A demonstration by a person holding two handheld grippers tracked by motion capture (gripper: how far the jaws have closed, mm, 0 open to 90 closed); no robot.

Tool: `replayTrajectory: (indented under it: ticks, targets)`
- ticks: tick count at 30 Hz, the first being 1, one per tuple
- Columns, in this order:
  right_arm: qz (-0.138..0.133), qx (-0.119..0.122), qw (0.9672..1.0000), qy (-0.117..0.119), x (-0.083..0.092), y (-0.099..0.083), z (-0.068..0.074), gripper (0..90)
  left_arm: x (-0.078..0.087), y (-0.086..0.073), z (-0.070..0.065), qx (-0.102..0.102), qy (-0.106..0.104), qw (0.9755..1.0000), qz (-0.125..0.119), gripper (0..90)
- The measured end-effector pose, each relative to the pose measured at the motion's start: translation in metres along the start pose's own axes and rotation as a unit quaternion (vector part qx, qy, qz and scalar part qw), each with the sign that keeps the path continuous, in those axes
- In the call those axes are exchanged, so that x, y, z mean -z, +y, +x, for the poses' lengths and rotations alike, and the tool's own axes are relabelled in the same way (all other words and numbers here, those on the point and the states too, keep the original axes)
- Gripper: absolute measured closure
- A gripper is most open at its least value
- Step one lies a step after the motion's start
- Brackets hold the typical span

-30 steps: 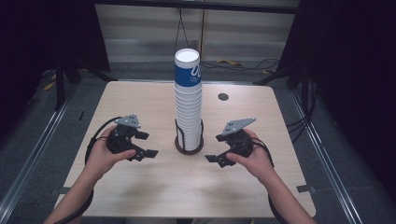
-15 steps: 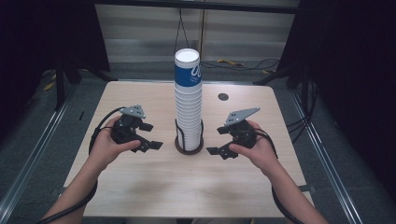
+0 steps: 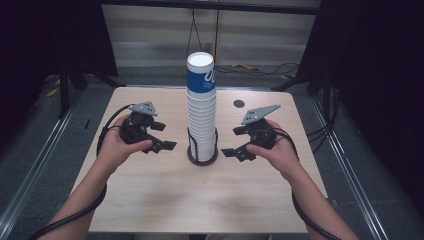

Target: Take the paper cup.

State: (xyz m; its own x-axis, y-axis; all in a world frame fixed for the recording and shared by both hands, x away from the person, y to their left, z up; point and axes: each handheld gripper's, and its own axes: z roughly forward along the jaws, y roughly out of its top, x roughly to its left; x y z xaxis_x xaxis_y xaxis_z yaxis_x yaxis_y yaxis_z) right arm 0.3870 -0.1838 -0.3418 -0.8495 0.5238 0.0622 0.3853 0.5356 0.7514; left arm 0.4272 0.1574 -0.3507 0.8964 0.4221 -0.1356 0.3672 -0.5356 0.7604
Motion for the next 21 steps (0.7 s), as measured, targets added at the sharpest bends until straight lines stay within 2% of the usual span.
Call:
replayTrajectory:
  ticks: [8,11,14,17,21]
  targets:
    - [-0.009,-0.002,0.9999,-0.008,0.006,0.017,-0.004,13.1,-0.001,0.019,-0.003,-0.011,0.001,0.9999,-0.007,16.4]
    - [-0.014,-0.005,0.9998,-0.011,0.009,0.025,-0.006,12.8,-0.002,0.025,-0.004,-0.016,0.001,0.9999,-0.003,16.4]
    - [-0.022,-0.008,0.9995,-0.021,0.013,0.034,-0.007,12.7,-0.002,0.033,-0.004,-0.018,0.005,0.9998,-0.009,16.4]
    - [-0.030,-0.010,0.9993,-0.020,0.017,0.043,-0.008,12.7,0.001,0.042,-0.003,-0.020,0.010,0.9996,-0.015,16.4]
    - [-0.042,-0.007,0.9988,-0.025,0.021,0.058,-0.010,12.7,0.003,0.053,-0.004,-0.028,0.006,0.9994,-0.022,16.4]
